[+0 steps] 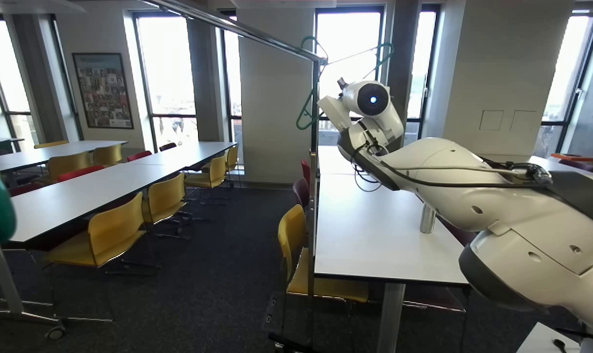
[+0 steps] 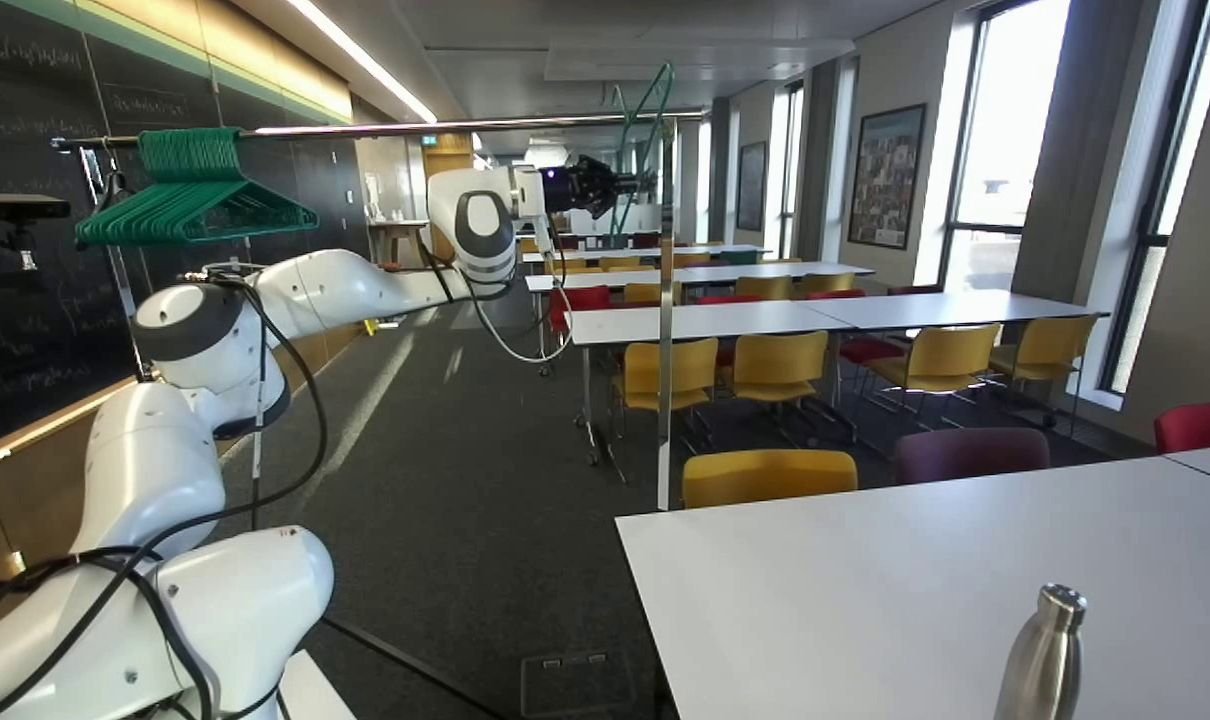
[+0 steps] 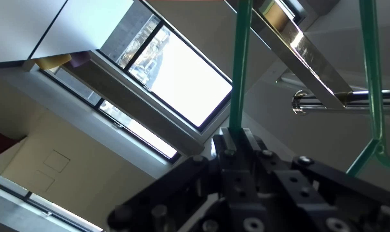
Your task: Put the coat hanger on the hook
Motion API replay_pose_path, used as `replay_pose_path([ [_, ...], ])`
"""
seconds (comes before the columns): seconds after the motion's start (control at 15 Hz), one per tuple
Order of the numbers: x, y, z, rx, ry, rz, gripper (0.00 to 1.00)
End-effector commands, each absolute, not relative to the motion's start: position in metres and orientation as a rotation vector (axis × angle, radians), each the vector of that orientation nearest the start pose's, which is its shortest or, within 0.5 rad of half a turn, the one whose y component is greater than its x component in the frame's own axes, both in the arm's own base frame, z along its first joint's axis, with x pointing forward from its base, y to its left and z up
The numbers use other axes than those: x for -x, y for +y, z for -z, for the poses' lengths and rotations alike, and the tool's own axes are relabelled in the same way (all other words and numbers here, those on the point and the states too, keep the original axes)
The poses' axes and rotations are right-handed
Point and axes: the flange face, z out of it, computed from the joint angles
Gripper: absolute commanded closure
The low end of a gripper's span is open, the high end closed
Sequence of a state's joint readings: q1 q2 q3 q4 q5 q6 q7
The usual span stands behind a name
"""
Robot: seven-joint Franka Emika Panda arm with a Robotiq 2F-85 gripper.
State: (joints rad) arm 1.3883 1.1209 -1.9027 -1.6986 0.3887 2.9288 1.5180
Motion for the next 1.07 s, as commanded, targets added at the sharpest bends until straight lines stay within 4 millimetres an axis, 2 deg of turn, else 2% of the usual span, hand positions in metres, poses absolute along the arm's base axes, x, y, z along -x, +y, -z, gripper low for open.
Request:
replay_pose_path([
  [0.0, -0.598, 0.151, -0.689, 1.484, 1.341, 2.097, 0.98],
  [0.4, -0.599, 0.157, -0.681, 1.516, 1.332, 2.08, 0.98],
  [0.47, -0.598, 0.158, -0.681, 1.521, 1.327, 2.075, 0.66],
  [0.53, -0.597, 0.159, -0.681, 1.522, 1.324, 2.075, 0.64],
  [0.67, -0.594, 0.162, -0.683, 1.517, 1.309, 2.086, 0.5],
  [0.73, -0.588, 0.167, -0.686, 1.502, 1.269, 2.1, 0.4],
  [1.0, -0.556, 0.198, -0.695, 1.45, 1.107, 2.066, 0.12],
])
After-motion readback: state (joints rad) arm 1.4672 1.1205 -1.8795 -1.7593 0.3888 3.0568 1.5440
